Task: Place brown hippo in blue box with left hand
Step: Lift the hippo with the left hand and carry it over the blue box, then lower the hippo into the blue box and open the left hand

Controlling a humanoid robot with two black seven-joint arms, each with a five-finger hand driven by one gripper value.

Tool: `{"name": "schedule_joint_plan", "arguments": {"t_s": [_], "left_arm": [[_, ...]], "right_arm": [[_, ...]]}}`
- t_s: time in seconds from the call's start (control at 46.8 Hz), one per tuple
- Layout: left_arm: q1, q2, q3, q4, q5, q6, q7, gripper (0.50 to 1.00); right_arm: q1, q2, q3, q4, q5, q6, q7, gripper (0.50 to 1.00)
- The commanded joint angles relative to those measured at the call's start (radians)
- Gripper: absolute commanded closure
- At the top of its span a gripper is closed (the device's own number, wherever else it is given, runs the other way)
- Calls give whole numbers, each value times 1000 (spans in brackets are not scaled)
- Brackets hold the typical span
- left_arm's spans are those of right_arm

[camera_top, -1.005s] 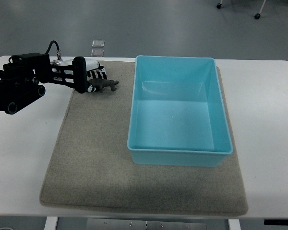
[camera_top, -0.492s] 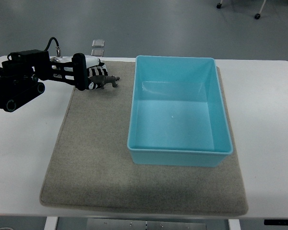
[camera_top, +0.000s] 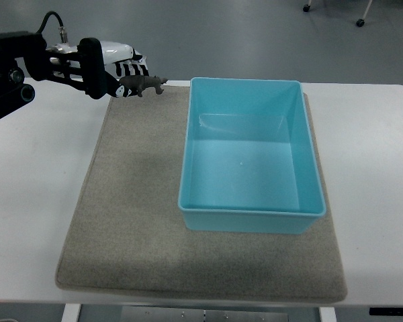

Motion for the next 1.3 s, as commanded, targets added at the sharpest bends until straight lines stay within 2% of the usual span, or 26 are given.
{"name": "schedule_joint_plan", "arguments": {"t_s": [0.0, 0.107, 0.321, 0.77, 0.941, 1.133, 1.176, 1.219, 1.24, 1.283], "left_arm": [[-34, 36, -20, -59, 0, -60, -2, 1000], [-71, 55, -22, -122, 0, -102, -2, 1000], [-109, 12, -13, -154, 5, -105, -2, 1000], [-105, -230, 1, -131, 18, -103, 14, 1000], [-69, -278, 10, -120, 20, -89, 16, 1000], [-52, -283, 15, -120, 20, -82, 14, 1000], [-51, -283, 15, -120, 17, -82, 14, 892], [-46, -283, 15, -120, 6, -80, 11, 747], [-45, -283, 13, -120, 3, -80, 10, 701], [-42, -283, 13, -122, 0, -80, 8, 671]], "right_arm": [[0, 0, 0, 0, 0, 0, 0, 564], [0, 0, 0, 0, 1, 0, 0, 564], [0, 0, 0, 0, 0, 0, 0, 564], [0, 0, 0, 0, 0, 0, 0, 564], [0, 0, 0, 0, 0, 0, 0, 564], [0, 0, 0, 0, 0, 0, 0, 564], [0, 0, 0, 0, 0, 0, 0, 564], [0, 0, 0, 0, 0, 0, 0, 564], [0, 0, 0, 0, 0, 0, 0, 564], [0, 0, 0, 0, 0, 0, 0, 564]]}}
